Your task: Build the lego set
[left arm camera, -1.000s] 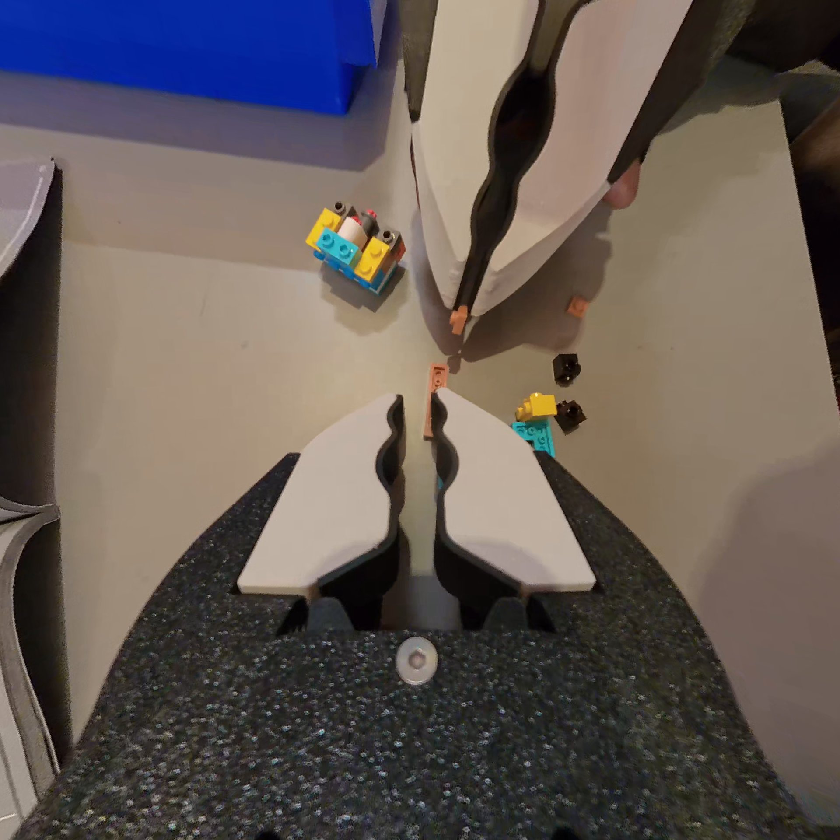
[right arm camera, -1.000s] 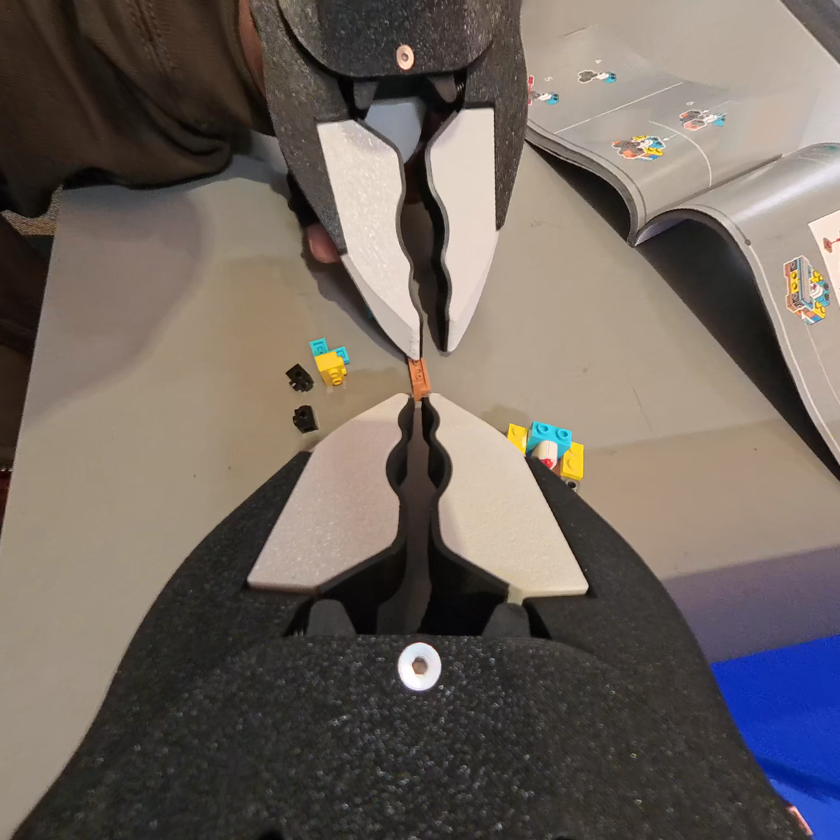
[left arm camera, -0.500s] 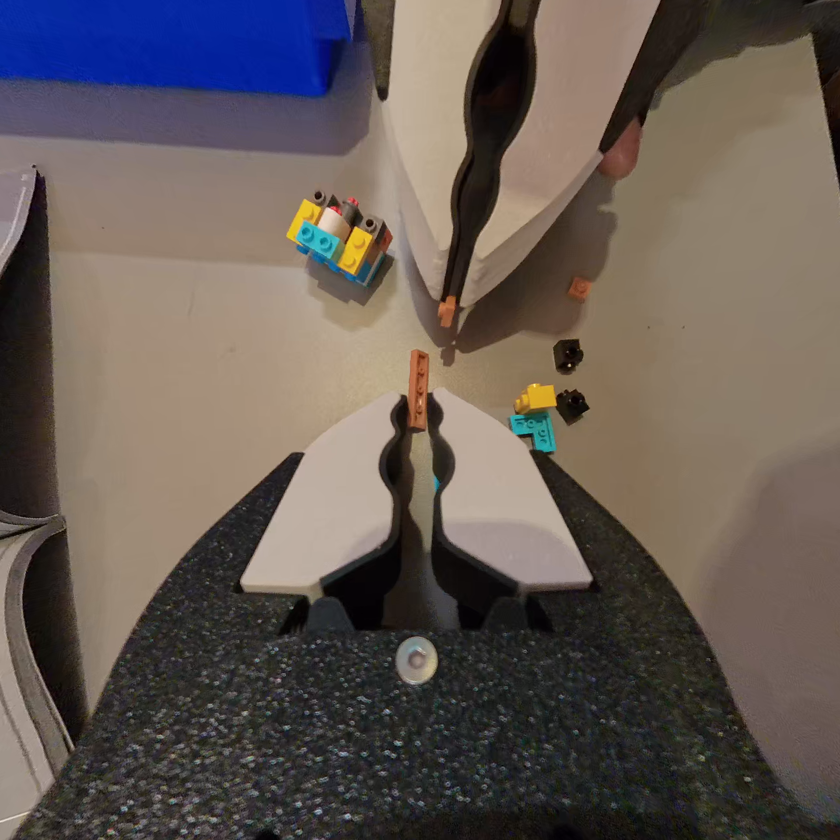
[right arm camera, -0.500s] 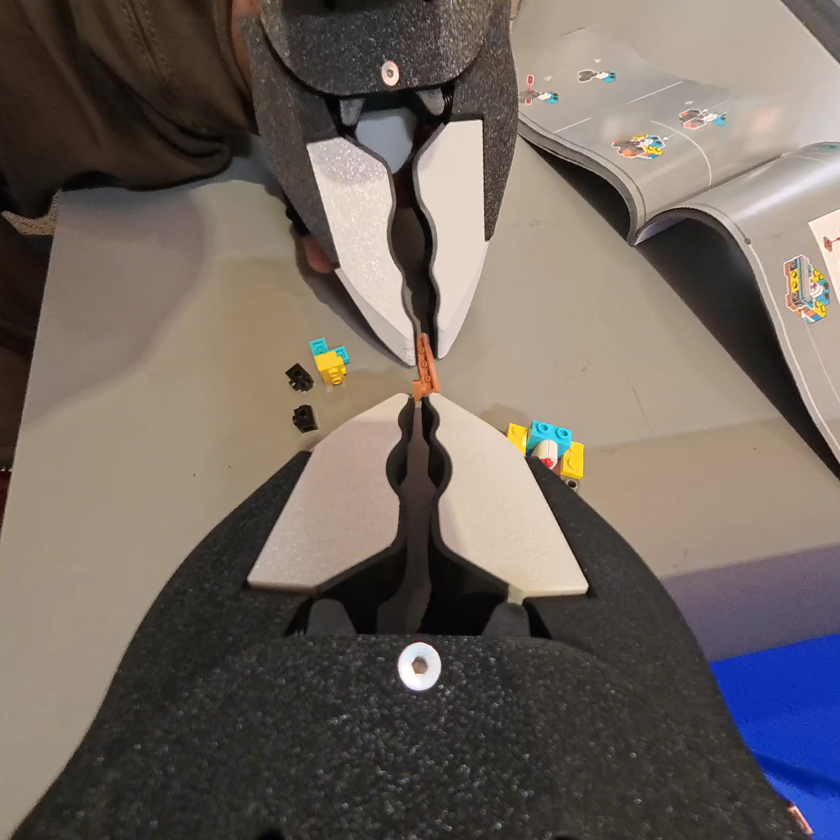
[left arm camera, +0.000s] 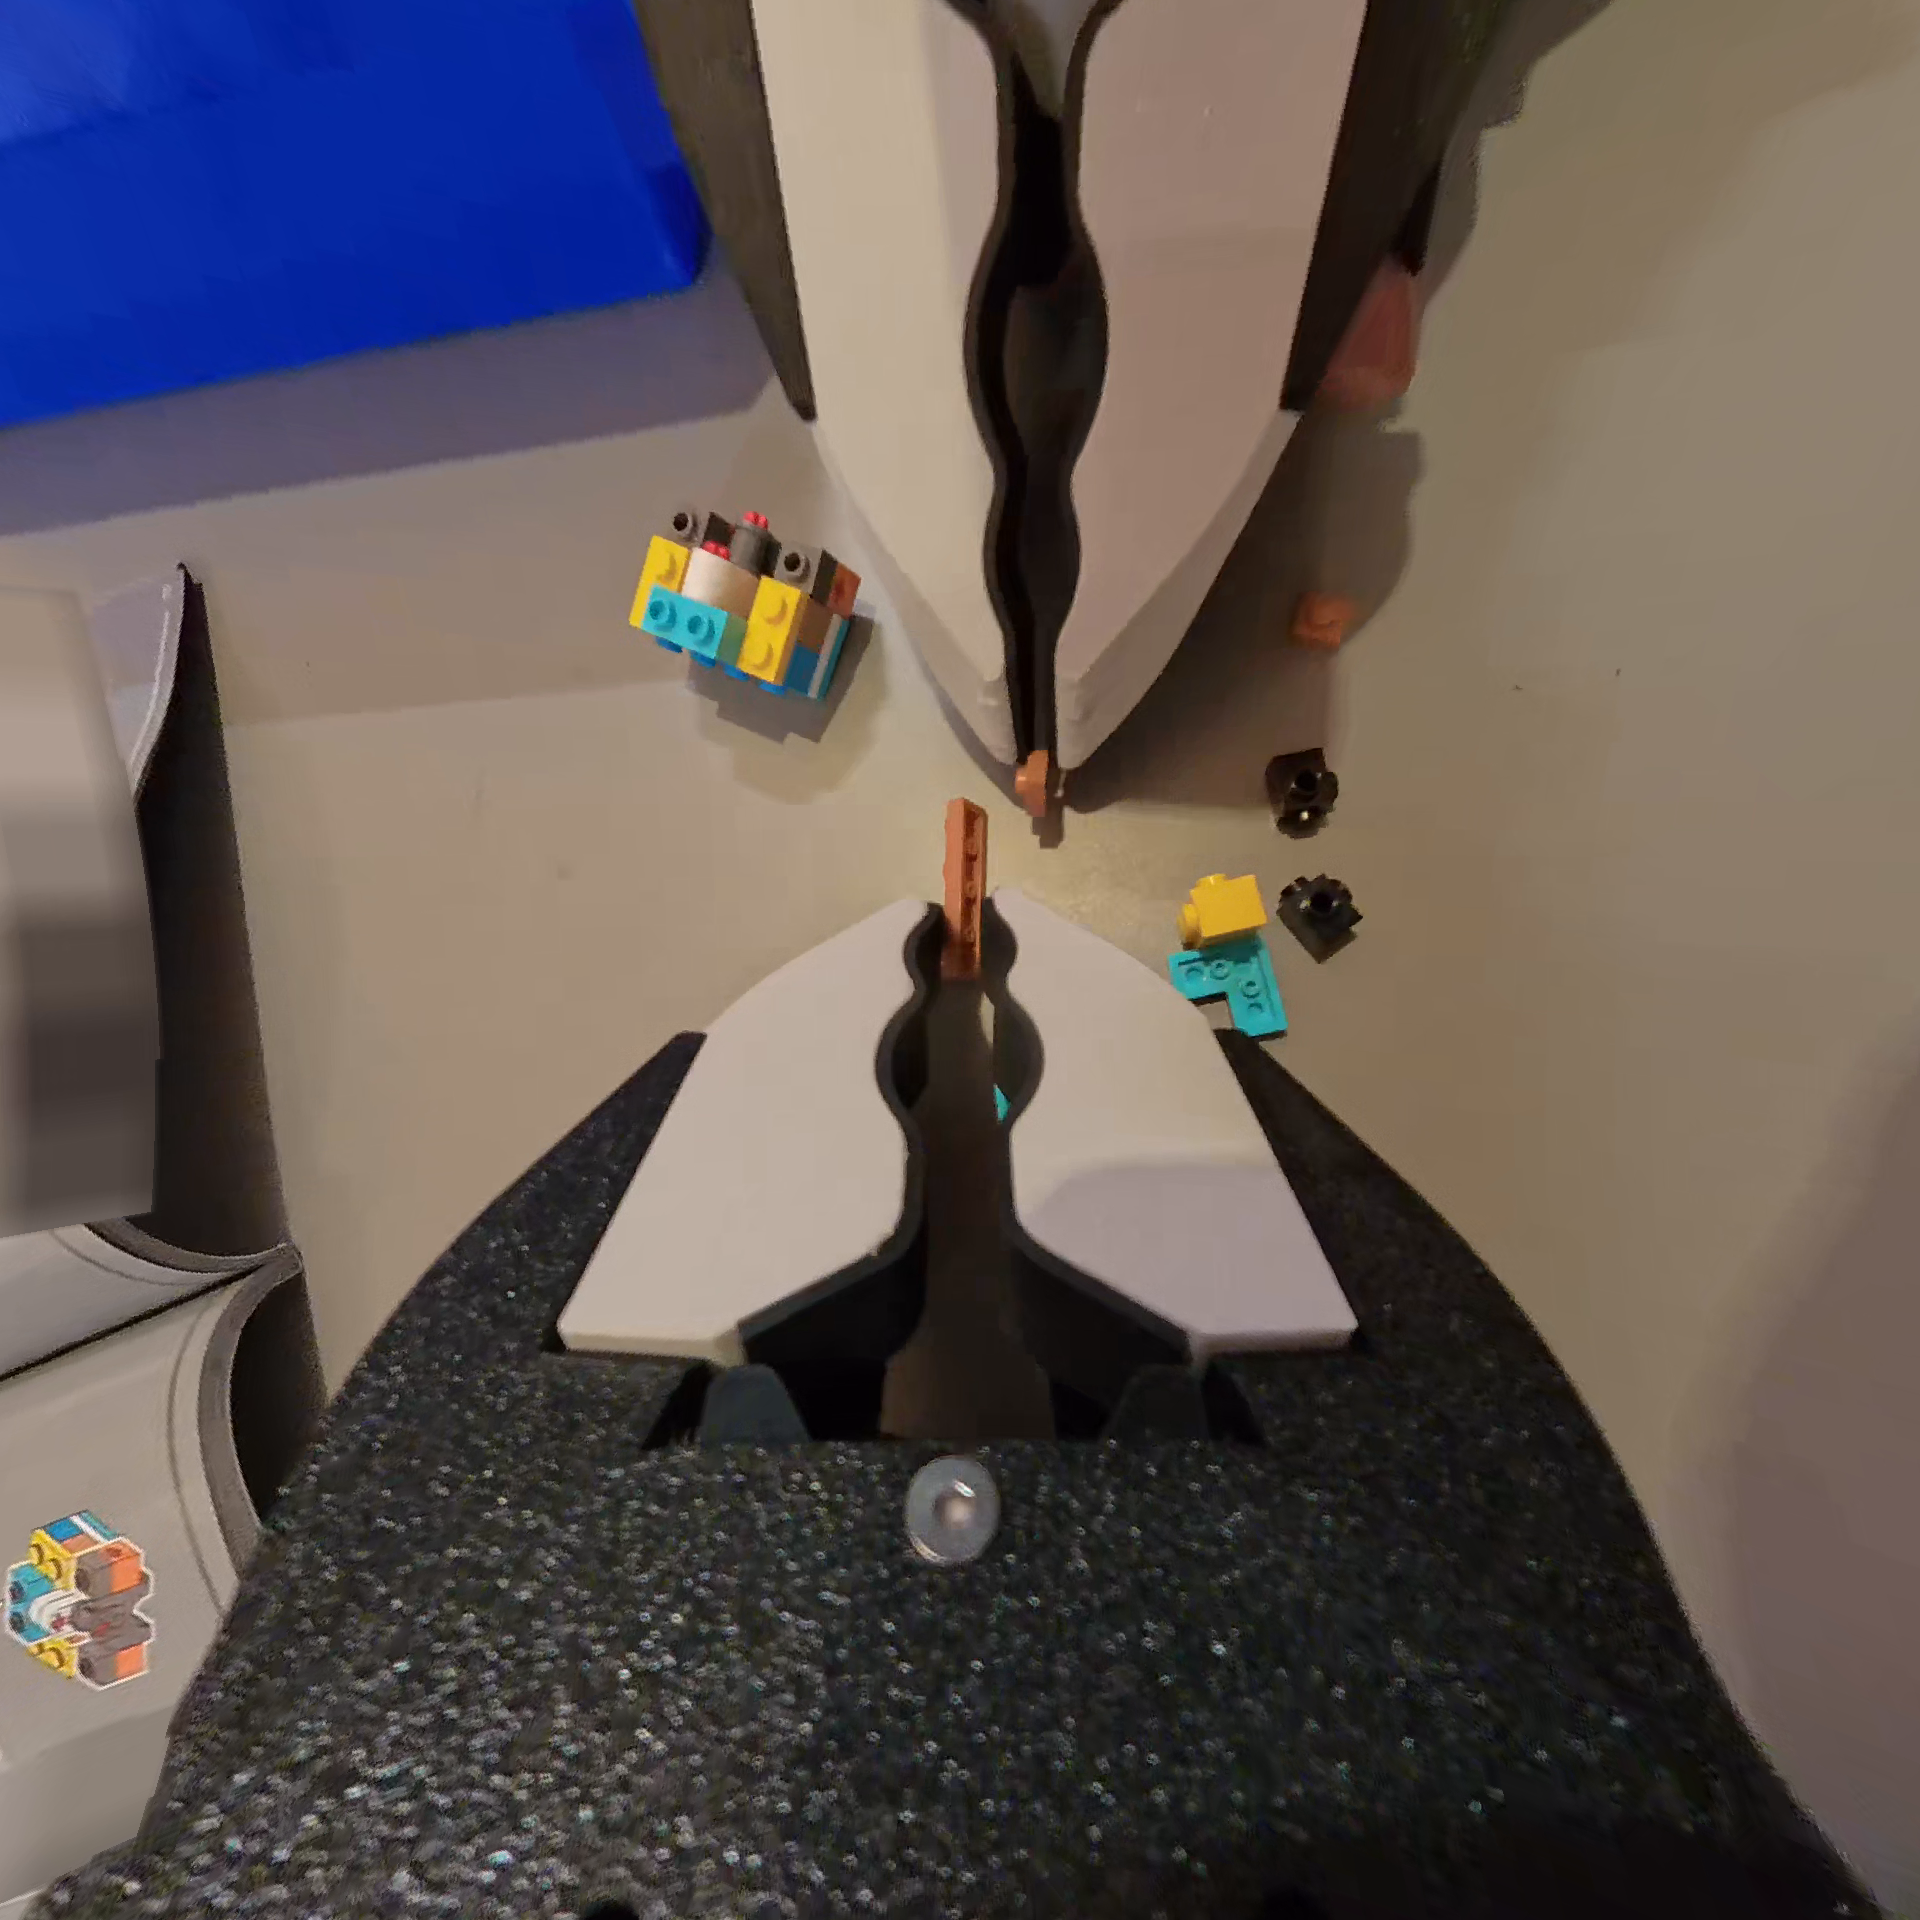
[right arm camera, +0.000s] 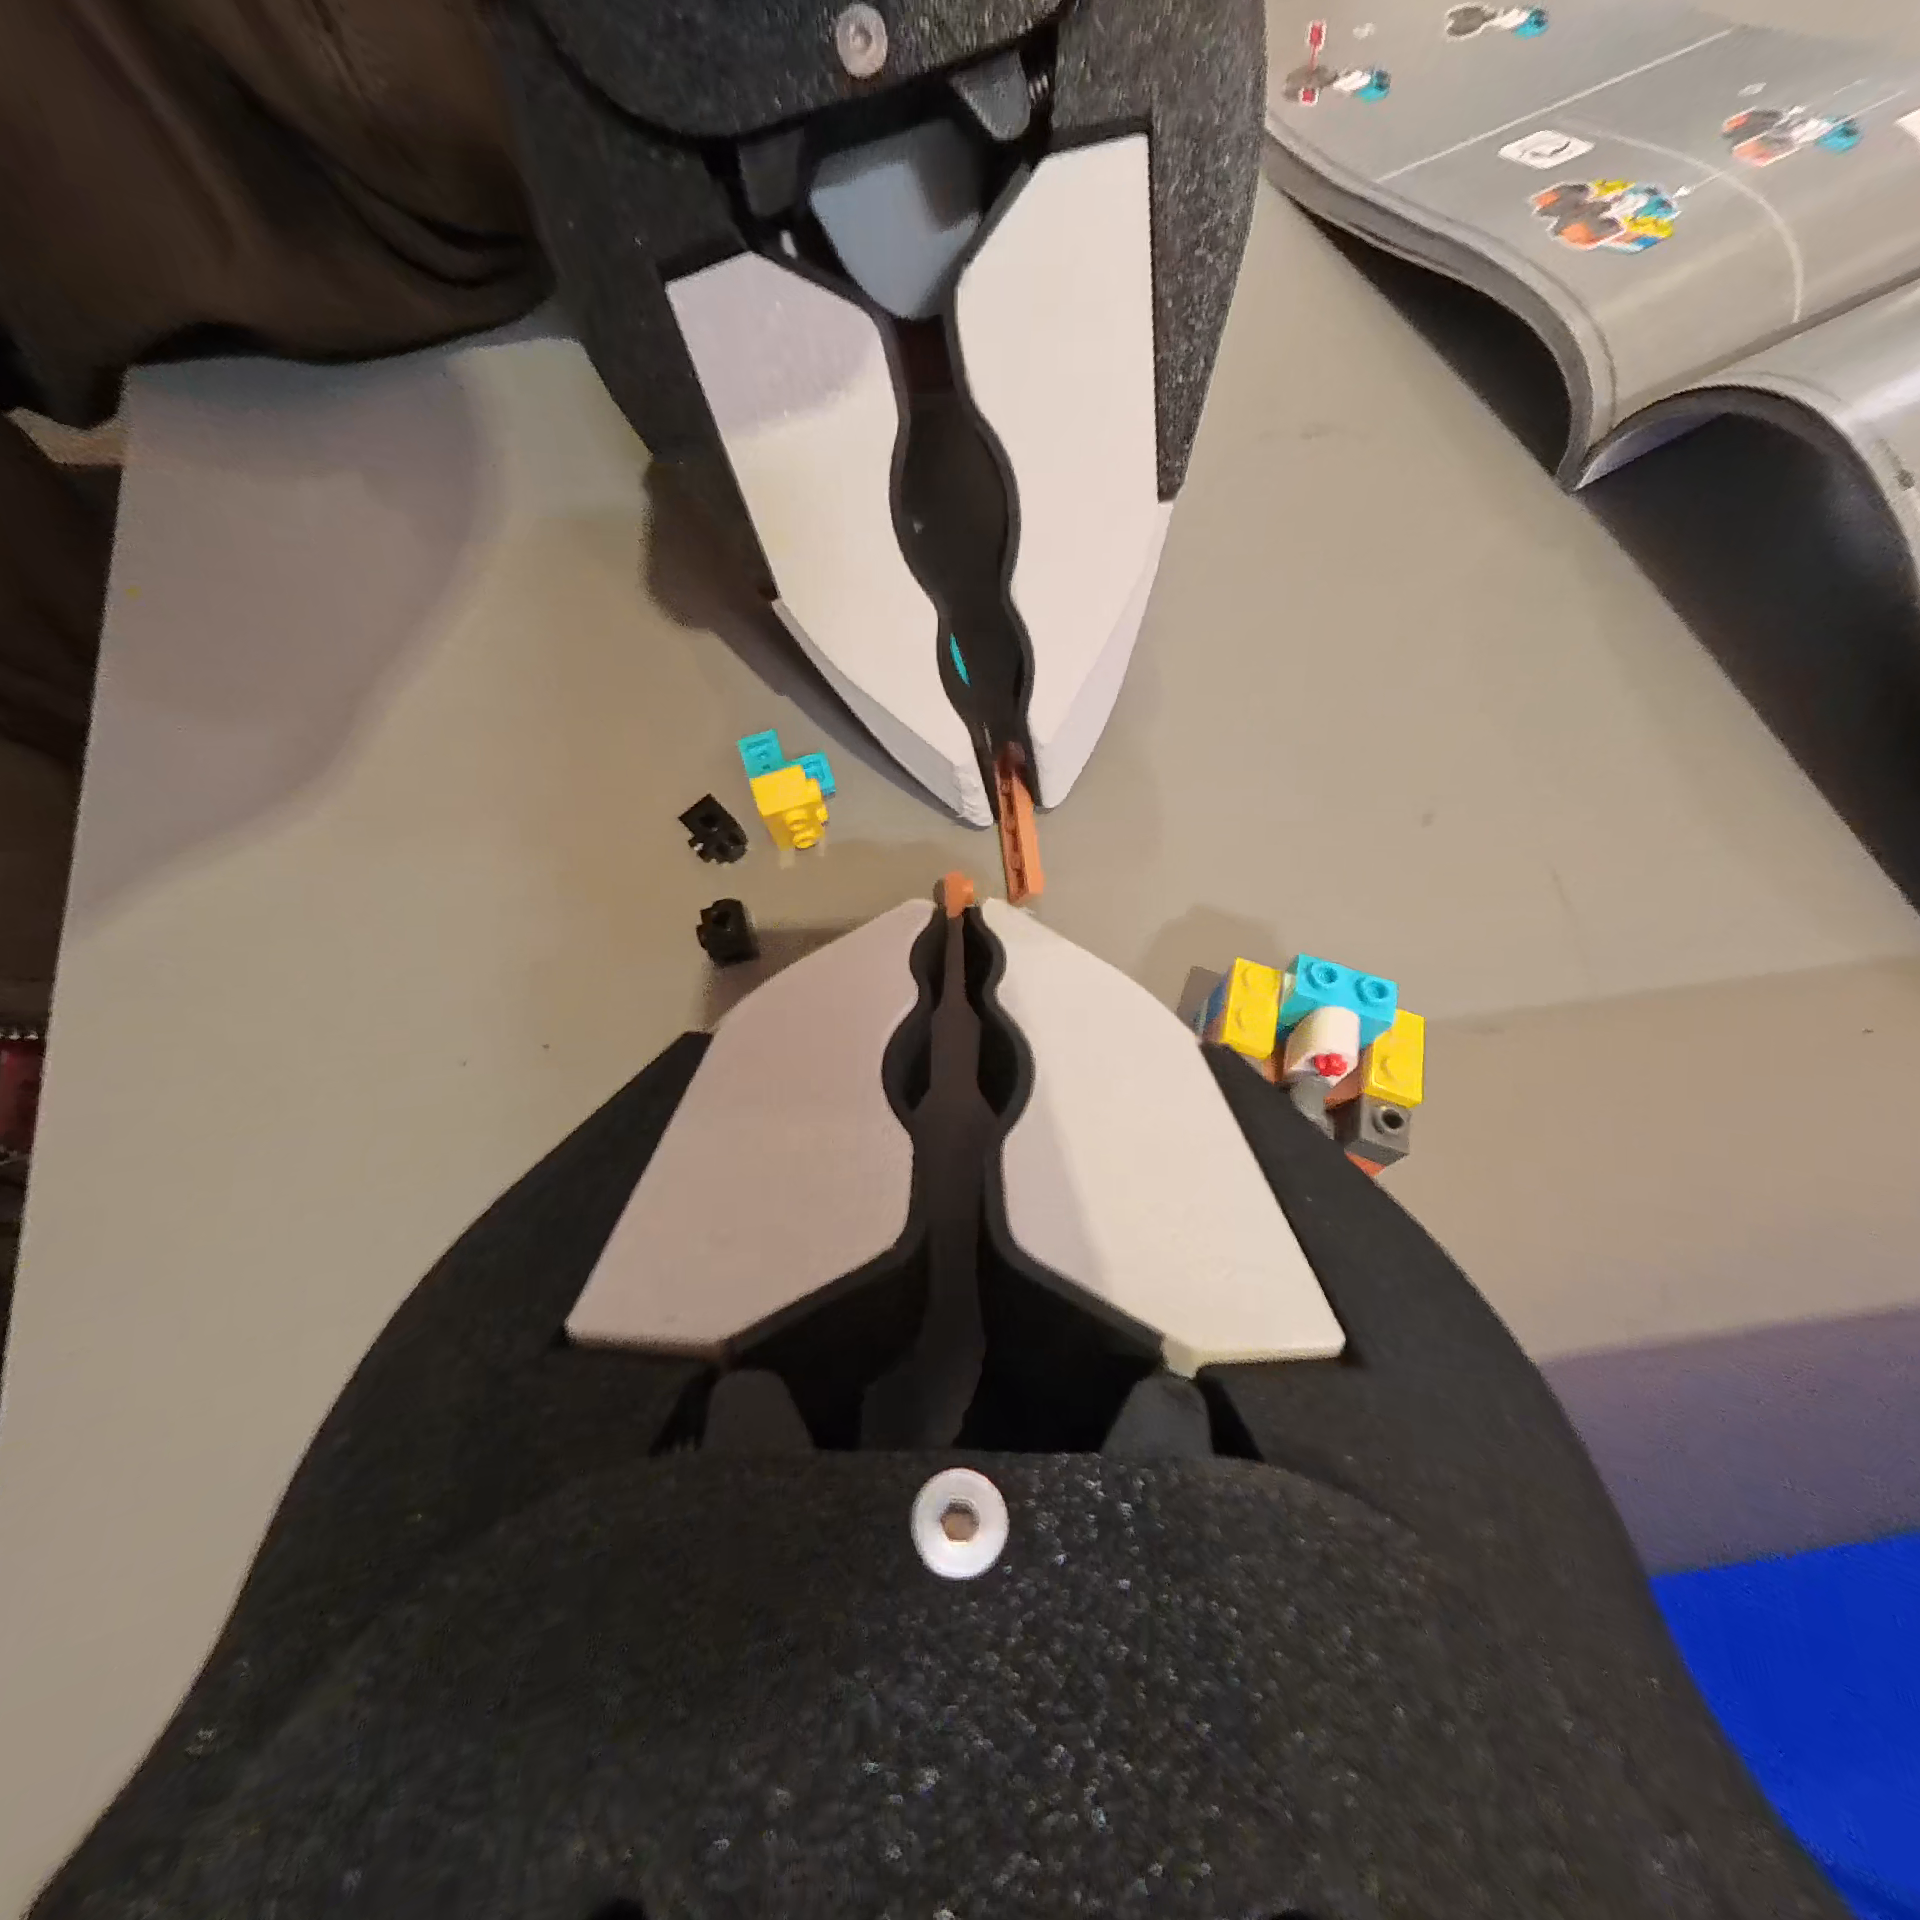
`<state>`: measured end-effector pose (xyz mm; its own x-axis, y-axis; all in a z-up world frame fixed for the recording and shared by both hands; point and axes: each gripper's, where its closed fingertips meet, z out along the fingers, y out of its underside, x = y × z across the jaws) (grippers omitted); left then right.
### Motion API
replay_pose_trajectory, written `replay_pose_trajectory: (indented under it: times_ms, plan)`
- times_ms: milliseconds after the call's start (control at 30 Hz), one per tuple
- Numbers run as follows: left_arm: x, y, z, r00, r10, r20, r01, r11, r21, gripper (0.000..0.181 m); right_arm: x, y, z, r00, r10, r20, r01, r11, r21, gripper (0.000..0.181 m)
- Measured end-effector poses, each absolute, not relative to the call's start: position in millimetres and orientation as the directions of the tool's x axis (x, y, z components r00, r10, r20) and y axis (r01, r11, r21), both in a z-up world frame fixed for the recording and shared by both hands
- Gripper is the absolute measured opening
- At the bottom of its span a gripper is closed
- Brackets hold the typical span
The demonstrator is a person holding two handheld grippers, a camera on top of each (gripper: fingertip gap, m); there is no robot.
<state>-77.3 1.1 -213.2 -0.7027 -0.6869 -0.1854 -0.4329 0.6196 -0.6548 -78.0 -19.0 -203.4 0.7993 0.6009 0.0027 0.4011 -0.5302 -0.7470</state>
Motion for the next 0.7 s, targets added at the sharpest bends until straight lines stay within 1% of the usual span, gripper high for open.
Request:
replay_pose_trajectory:
  times_ms: [100,700]
  plan:
    - [-77.5,-0.2,-211.7,-0.708,-0.679,-0.197,-0.418,0.627,-0.658,0.004,-78.1,-18.5,-206.0,0.801,0.599,0.019,0.419,-0.537,-0.732,0.003]
    - [-79.4,-4.2,-212.2,-0.722,-0.663,-0.197,-0.407,0.638,-0.654,0.004,-75.9,-15.6,-209.7,0.814,0.574,0.09,0.459,-0.54,-0.706,0.006]
